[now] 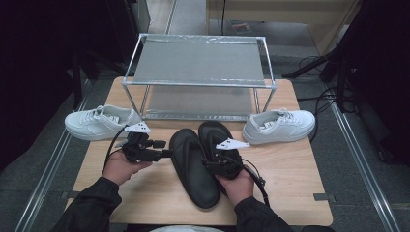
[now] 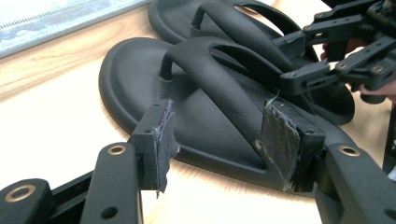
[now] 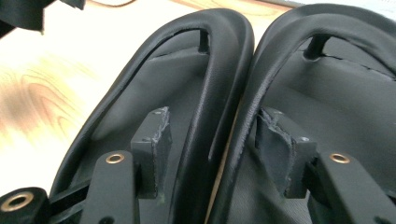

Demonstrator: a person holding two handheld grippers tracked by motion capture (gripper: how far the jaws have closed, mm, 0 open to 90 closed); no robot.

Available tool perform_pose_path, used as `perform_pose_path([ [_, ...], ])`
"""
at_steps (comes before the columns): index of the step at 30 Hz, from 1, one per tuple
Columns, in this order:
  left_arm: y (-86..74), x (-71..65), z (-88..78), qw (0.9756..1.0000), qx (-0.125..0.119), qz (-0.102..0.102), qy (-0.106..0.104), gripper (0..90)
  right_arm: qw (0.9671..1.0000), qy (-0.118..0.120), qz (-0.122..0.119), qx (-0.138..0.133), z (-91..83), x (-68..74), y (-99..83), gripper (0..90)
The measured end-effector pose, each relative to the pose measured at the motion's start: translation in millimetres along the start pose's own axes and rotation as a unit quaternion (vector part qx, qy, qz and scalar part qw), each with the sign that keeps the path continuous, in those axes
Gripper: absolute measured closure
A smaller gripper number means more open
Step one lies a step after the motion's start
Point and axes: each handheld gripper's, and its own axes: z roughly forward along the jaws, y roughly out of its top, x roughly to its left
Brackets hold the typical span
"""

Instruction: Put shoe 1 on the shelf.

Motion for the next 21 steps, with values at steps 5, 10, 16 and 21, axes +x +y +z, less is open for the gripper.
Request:
perform_pose_path([
  [5,0.4,2.1,-1.9,1.0,-0.007,-0.004,0.004,44.5,0.9998,-0.016,-0.009,0.008,10.7,0.9,-0.9,51.9],
  [10,0.7,4.5,-3.9,0.9999,-0.011,-0.007,0.007,44.6,0.9997,-0.025,-0.003,0.007,11.0,3.2,0.1,60.0],
  [16,0.6,5.1,-4.2,0.9999,-0.013,-0.007,0.008,44.6,0.9993,-0.025,0.027,0.01,10.0,2.5,1.4,71.8],
  [21,0.8,3.3,-2.3,1.0,-0.005,-0.005,0.006,44.6,0.9991,-0.029,0.028,0.012,8.2,0.6,2.3,75.9],
])
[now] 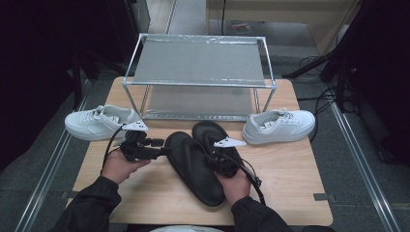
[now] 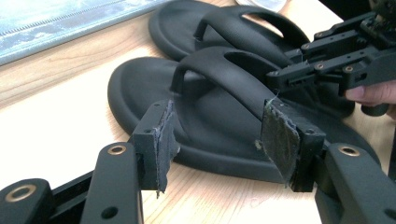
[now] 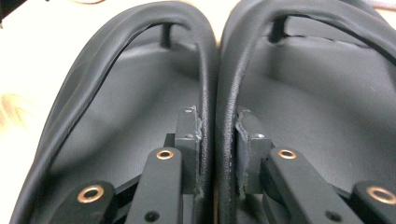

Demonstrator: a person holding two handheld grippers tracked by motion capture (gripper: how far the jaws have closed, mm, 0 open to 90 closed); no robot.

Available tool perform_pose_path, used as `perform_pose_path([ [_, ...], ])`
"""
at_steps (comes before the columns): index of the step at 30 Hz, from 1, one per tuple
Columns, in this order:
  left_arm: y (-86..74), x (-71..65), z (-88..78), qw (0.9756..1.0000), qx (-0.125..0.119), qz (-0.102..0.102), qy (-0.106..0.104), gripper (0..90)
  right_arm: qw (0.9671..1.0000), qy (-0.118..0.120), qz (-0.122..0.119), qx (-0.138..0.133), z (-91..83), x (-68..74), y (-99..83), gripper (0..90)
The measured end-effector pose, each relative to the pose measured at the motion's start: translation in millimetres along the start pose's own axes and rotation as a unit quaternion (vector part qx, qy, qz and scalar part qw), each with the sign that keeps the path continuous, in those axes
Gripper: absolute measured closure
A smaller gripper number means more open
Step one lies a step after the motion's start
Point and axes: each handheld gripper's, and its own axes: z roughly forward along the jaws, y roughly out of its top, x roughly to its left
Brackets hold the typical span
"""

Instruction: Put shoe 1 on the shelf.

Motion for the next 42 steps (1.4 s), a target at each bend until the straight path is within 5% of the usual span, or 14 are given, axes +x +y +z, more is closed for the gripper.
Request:
perform_pose_path([
  [13,-0.2,-0.3,-4.3,0.9999,-0.009,-0.008,-0.001,44.6,0.9998,0.016,0.0,-0.015,-12.9,-1.8,18.5,76.2],
  [19,0.4,-1.3,-3.5,1.0,-0.008,0.0,-0.004,44.6,0.9999,0.006,0.001,-0.016,-9.7,-9.9,37.4,76.2],
  [32,0.7,-8.2,2.7,0.9999,0.008,0.011,-0.01,44.5,0.9993,-0.032,0.009,-0.018,38.8,-28.5,88.4,76.1],
  [42,1.5,-11.5,5.7,0.9995,0.011,0.023,-0.016,44.6,0.9951,-0.074,0.06,-0.025,77.1,-48.7,110.8,75.8],
])
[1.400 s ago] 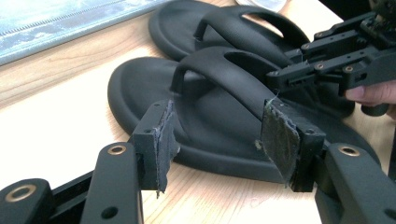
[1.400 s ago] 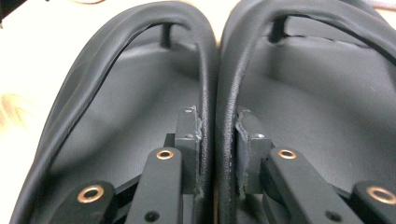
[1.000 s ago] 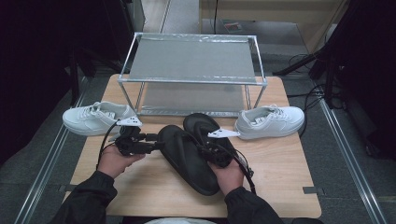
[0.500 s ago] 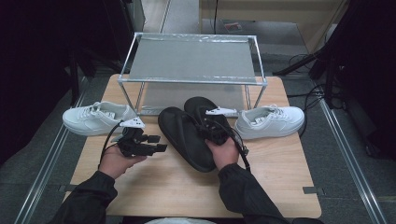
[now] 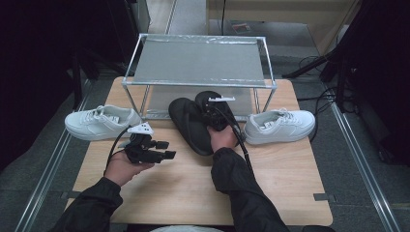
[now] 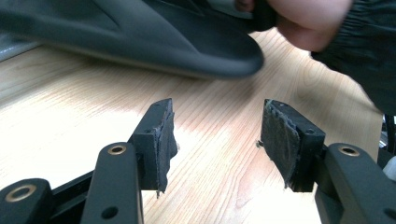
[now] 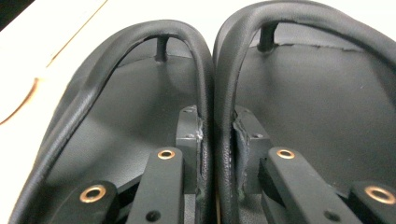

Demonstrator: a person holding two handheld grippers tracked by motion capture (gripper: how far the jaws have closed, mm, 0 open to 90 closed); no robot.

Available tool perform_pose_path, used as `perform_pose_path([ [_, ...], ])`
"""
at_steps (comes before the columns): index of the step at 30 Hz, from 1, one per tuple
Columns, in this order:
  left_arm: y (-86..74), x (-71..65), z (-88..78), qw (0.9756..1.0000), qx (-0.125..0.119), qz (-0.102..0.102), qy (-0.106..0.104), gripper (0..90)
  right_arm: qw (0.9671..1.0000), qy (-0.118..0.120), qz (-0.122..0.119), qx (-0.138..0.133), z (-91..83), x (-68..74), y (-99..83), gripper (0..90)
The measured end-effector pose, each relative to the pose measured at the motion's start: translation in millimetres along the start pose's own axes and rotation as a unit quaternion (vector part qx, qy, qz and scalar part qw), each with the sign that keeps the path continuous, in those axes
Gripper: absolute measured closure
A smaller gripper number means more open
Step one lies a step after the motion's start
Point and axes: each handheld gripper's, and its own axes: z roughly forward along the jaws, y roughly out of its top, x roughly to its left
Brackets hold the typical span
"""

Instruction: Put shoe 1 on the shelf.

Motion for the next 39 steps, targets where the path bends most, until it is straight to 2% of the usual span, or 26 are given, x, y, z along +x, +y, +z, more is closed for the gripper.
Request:
perform_pose_path([
  [9,0.2,-0.6,1.2,1.0,0.001,0.003,-0.003,44.6,0.9995,-0.026,0.007,-0.019,21.0,-2.0,10.6,75.5],
  [10,0.2,-0.4,1.2,1.0,0.001,0.002,-0.004,44.6,0.9994,-0.024,0.017,-0.017,21.7,-2.8,11.0,75.3],
  [13,0.2,-0.1,1.0,1.0,0.0,0.001,-0.004,44.6,0.9994,-0.023,0.017,-0.021,23.5,-6.1,12.1,74.0],
  [15,0.2,-0.1,0.9,1.0,0.0,0.001,-0.004,44.6,0.9995,-0.023,0.009,-0.02,23.3,-5.7,12.3,69.1],
  [17,0.3,-0.2,1.3,1.0,0.002,0.002,-0.004,44.6,0.9997,-0.011,0.014,-0.015,21.3,-5.2,13.1,64.7],
  [19,0.2,-0.7,1.7,1.0,0.003,0.003,-0.003,44.6,0.9998,-0.01,0.011,-0.01,19.5,-3.6,13.5,62.2],
  [26,0.1,0.2,0.9,1.0,0.003,0.003,-0.003,44.6,0.9998,-0.001,0.016,-0.01,6.8,-3.8,10.1,56.6],
  [32,0.2,0.3,0.4,1.0,0.002,0.003,0.0,44.6,0.9998,0.0,-0.008,-0.016,-14.3,-4.0,2.1,56.3],
  [36,0.2,0.3,-0.2,1.0,0.002,0.004,0.001,44.6,0.9996,0.007,-0.023,-0.018,-29.2,-4.5,-4.7,58.7],
  [39,0.2,0.8,-0.8,1.0,0.001,0.002,0.002,44.5,0.9992,0.022,-0.022,-0.023,-39.9,-5.6,-10.2,60.3],
])
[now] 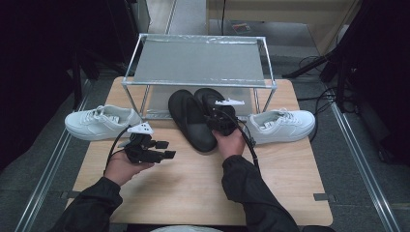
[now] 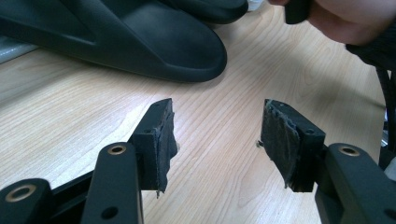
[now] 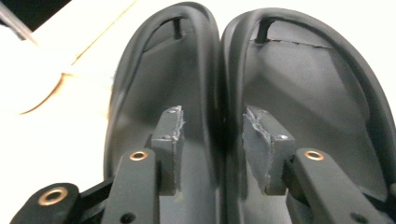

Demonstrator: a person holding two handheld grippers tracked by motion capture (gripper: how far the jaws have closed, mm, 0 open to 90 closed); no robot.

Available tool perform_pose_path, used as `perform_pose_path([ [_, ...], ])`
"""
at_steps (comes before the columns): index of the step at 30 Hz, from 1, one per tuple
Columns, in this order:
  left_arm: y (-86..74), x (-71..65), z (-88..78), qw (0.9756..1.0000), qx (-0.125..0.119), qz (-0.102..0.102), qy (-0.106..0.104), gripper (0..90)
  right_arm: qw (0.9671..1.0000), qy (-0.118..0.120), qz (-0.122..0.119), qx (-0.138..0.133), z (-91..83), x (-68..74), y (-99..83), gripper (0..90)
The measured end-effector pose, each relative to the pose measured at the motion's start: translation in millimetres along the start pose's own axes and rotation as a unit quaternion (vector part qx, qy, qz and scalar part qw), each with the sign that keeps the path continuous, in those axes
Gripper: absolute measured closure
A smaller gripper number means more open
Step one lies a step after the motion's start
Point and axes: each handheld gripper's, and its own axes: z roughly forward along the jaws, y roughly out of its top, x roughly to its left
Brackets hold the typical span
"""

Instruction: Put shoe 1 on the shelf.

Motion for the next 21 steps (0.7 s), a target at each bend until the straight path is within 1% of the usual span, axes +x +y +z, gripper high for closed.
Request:
perform_pose_path([
  [3,-0.1,1.4,-0.9,1.0,-0.003,-0.002,0.001,44.6,0.9998,0.013,-0.013,-0.002,-9.6,1.3,-5.5,64.6],
  [6,0.5,2.6,-1.8,1.0,-0.007,-0.006,0.001,45.9,0.9993,0.025,-0.028,-0.001,-20.1,2.5,-12.3,72.9],
  [7,0.9,2.8,-2.3,0.9999,-0.009,-0.006,0.0,48.1,0.9991,0.028,-0.031,0.0,-23.4,2.7,-15.3,75.0],
  [8,1.8,4.5,-2.9,0.9999,-0.014,-0.004,-0.001,50.7,0.999,0.031,-0.033,0.0,-26.4,2.5,-18.9,77.0],
  [9,3.4,6.5,-3.2,0.9998,-0.017,-0.01,-0.006,52.4,0.9988,0.036,-0.032,0.0,-29.5,2.3,-22.9,78.4],
  [10,5.3,8.6,-3.9,0.9997,-0.019,-0.014,-0.006,54.8,0.9987,0.039,-0.034,0.001,-32.3,1.9,-27.2,79.7],
  [12,9.0,12.3,-6.0,0.9995,-0.024,-0.017,-0.006,62.4,0.9985,0.042,-0.035,0.002,-38.4,1.2,-37.1,81.8],
  [13,11.3,13.9,-7.3,0.9996,-0.02,-0.019,-0.007,72.8,0.9984,0.041,-0.038,0.001,-40.6,1.2,-40.5,84.7],
  [14,14.3,14.6,-8.4,0.9996,-0.018,-0.02,0.003,80.1,0.9982,0.041,-0.043,-0.001,-43.6,1.4,-45.3,86.0],
  [15,17.5,15.4,-9.7,0.9995,-0.022,-0.019,0.009,84.8,0.998,0.04,-0.049,0.001,-45.6,1.4,-49.6,87.6],
  [16,21.5,17.1,-11.1,0.9995,-0.025,-0.018,0.01,88.7,0.9978,0.042,-0.051,0.002,-47.4,0.7,-54.1,89.6],
  [18,33.0,22.2,-12.6,0.9994,-0.026,-0.021,0.006,89.8,0.9979,0.048,-0.043,0.005,-49.6,-2.0,-64.6,90.0],
  [21,52.0,27.8,-14.5,0.9994,-0.029,-0.016,-0.001,89.9,0.9977,0.055,-0.037,0.017,-48.7,-3.6,-74.6,90.0],
])
